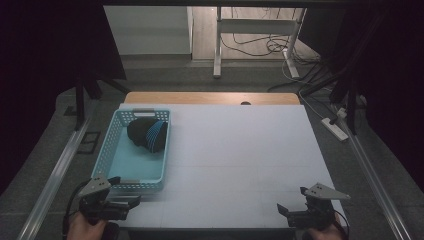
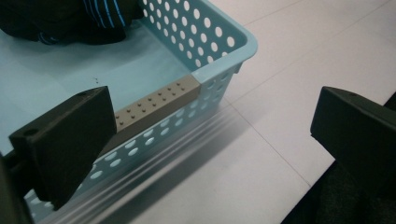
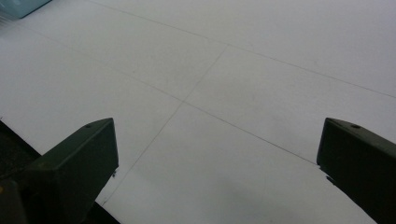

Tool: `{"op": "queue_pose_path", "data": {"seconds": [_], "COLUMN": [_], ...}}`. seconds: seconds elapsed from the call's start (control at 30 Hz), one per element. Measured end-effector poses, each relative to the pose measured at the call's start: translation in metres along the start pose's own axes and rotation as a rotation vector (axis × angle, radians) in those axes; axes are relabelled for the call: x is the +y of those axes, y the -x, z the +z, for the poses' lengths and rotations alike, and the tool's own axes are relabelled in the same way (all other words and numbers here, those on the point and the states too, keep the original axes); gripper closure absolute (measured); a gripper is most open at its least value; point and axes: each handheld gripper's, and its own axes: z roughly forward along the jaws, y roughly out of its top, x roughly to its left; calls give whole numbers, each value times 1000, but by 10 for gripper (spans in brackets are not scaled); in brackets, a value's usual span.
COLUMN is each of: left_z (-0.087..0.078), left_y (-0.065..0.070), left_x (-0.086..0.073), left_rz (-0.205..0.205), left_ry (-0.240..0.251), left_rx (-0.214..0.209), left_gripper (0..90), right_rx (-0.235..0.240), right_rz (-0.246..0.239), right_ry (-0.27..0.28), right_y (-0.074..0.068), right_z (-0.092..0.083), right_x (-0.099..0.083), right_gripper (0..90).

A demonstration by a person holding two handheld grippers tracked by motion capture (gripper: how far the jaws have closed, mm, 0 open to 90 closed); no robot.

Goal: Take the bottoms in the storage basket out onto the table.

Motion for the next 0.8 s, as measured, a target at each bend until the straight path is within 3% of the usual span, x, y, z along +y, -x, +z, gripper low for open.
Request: {"op": "queue_pose_path", "data": {"seconds": [0.2, 0.8], "left_z": [3, 15], "left_y": [-3, -12], "left_x": [7, 29], "left_rz": [11, 39], "left_ry": [14, -20], "left_rx": [21, 65], "left_gripper": [0, 0], "right_rx": [-4, -5], "right_rz": [-12, -33], "right_ry": [-7, -20], "right_y": [-1, -3], "right_z": [1, 2], "right_x": [0, 1], "right_gripper": [0, 0]}}
